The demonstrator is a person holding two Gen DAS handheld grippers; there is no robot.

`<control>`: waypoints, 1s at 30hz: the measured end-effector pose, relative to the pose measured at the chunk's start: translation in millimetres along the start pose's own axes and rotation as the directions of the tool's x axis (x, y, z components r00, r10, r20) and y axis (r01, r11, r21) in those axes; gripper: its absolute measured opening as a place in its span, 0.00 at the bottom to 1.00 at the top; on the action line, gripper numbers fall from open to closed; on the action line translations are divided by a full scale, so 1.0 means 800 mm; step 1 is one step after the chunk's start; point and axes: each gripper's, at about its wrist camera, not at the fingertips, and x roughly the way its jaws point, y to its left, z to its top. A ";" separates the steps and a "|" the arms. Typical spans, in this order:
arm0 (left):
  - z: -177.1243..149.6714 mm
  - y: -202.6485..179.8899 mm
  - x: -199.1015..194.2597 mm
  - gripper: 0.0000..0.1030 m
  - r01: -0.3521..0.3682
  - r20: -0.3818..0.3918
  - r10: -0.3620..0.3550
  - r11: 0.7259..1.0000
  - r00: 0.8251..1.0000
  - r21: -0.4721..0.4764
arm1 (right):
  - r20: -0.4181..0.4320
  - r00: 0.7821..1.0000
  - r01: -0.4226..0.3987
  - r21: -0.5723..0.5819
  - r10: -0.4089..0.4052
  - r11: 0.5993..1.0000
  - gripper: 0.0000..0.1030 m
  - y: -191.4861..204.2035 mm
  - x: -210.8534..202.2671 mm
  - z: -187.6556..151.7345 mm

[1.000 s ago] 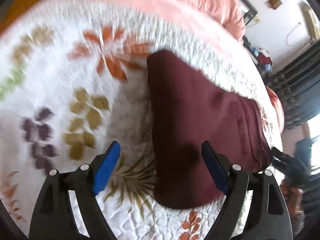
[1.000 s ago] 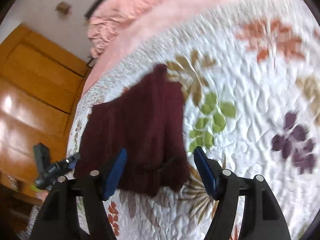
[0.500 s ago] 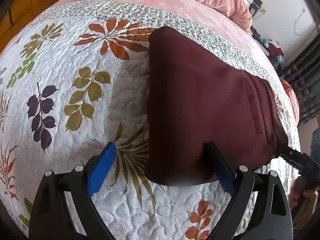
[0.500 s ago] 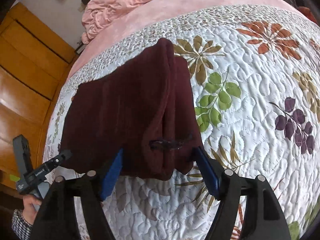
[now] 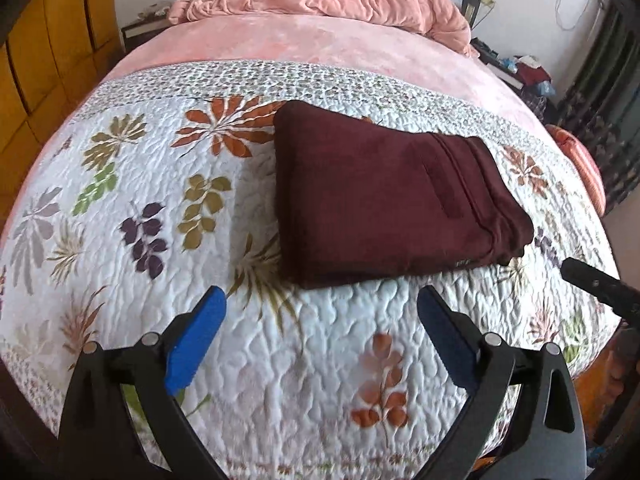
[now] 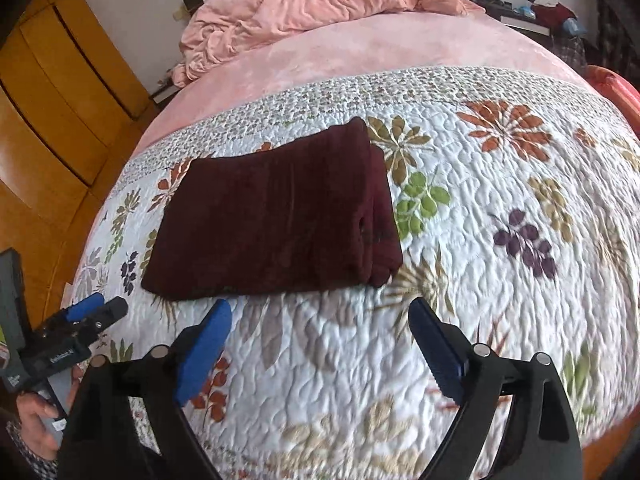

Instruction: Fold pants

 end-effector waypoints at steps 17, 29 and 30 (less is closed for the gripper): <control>-0.014 -0.010 -0.070 0.93 -0.049 0.055 0.050 0.999 0.997 -0.009 | 0.026 0.993 0.118 -0.079 -0.116 0.990 0.96 0.041 -0.062 -0.032; -0.021 -0.019 -0.102 0.93 -0.078 0.078 0.077 0.997 0.994 0.007 | 0.068 0.987 0.151 -0.114 -0.144 0.982 0.96 0.064 -0.093 -0.040; -0.022 -0.021 -0.106 0.93 -0.082 0.085 0.081 0.997 0.993 0.011 | 0.071 0.986 0.155 -0.114 -0.148 0.981 0.96 0.065 -0.095 -0.041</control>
